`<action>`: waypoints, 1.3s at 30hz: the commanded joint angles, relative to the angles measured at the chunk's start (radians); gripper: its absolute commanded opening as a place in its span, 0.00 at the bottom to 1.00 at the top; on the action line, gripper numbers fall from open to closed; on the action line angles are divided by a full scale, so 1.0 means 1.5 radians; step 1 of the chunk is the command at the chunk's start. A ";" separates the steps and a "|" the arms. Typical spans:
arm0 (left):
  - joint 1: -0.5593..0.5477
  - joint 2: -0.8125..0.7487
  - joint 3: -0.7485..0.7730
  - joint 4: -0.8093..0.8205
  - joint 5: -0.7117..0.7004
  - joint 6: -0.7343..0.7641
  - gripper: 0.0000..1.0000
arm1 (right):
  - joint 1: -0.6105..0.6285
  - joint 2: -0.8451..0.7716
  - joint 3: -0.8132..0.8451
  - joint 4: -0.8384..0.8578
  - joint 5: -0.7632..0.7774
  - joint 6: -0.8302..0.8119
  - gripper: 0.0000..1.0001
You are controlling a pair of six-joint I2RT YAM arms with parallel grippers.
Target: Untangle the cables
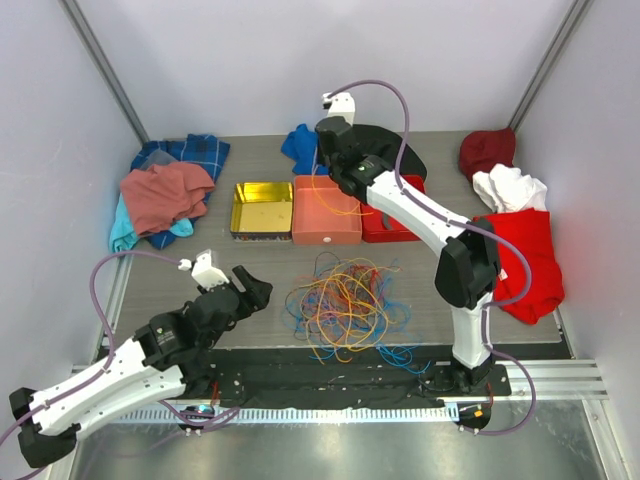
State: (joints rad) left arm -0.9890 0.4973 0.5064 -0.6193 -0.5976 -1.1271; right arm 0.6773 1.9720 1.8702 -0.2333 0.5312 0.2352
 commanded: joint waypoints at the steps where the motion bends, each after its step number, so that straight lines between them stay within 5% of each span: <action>1: -0.001 0.004 -0.003 0.013 -0.014 -0.006 0.74 | -0.005 0.014 -0.038 0.079 -0.023 0.023 0.01; 10: -0.002 0.026 -0.011 0.035 -0.005 0.001 0.74 | -0.012 0.063 -0.025 0.051 -0.041 0.020 0.03; 11: -0.002 0.029 -0.011 0.039 -0.004 0.001 0.74 | -0.010 0.067 -0.020 0.028 -0.040 0.022 0.22; 14: -0.001 0.043 -0.013 0.052 0.009 0.004 0.75 | -0.011 0.058 -0.024 -0.010 -0.025 0.031 0.55; 17: -0.002 0.054 -0.013 0.060 0.016 0.007 0.74 | -0.011 0.051 -0.028 -0.064 0.003 0.038 0.71; 22: -0.001 0.073 -0.013 0.071 0.030 0.009 0.74 | -0.011 0.049 0.009 -0.195 0.049 0.033 0.74; 26: -0.001 0.080 -0.019 0.087 0.038 0.007 0.75 | -0.010 -0.025 -0.066 -0.200 0.066 0.058 0.70; 34: -0.001 0.112 -0.026 0.161 0.052 0.030 0.75 | 0.085 -0.413 -0.486 0.108 0.002 0.094 0.72; 39: -0.001 0.175 -0.017 0.231 0.074 0.054 0.76 | 0.133 -0.521 -0.535 0.023 -0.002 0.125 0.73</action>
State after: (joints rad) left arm -0.9890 0.6964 0.4679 -0.4194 -0.5159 -1.0901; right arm 0.8593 1.2369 1.1137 -0.2256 0.5426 0.3706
